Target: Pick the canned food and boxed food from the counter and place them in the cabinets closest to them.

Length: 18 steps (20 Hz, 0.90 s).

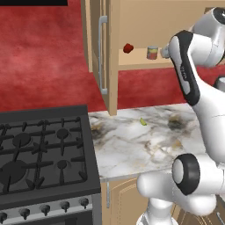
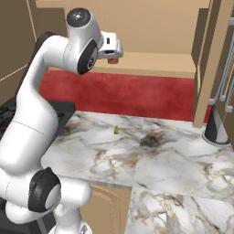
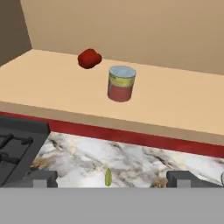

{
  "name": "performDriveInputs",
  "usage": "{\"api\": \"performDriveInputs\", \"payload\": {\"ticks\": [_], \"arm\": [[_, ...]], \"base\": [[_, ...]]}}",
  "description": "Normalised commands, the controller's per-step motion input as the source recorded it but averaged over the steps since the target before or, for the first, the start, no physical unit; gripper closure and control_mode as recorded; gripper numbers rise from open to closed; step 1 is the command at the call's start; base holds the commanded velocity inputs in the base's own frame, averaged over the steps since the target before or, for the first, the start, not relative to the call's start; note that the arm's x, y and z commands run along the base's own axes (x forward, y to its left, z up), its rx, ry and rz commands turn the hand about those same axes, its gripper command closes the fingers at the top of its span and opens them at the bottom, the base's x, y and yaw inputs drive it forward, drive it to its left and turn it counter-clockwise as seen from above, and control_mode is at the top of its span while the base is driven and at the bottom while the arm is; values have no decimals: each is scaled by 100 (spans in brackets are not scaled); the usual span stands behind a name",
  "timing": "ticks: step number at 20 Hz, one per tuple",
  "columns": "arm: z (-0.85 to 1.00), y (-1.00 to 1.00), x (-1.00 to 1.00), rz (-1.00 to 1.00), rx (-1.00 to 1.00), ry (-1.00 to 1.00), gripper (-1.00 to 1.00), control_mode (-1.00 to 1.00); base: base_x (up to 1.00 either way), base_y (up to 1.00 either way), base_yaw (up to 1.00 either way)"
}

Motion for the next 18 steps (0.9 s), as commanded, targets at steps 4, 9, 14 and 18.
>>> {"api": "performDriveInputs", "payload": {"ticks": [4, 9, 14, 18], "arm": [[-70, 1, -100, 1, -9, -8, -100, -100], [-95, 6, -100, 0, -17, -10, -100, -100], [-100, -1, -100, -3, -14, -13, -100, -100], [-49, -5, -31, -8, -1, -2, -100, -100]], "base": [[0, 0, 0], [0, 0, 0], [0, 0, 0], [0, 0, 0]]}}
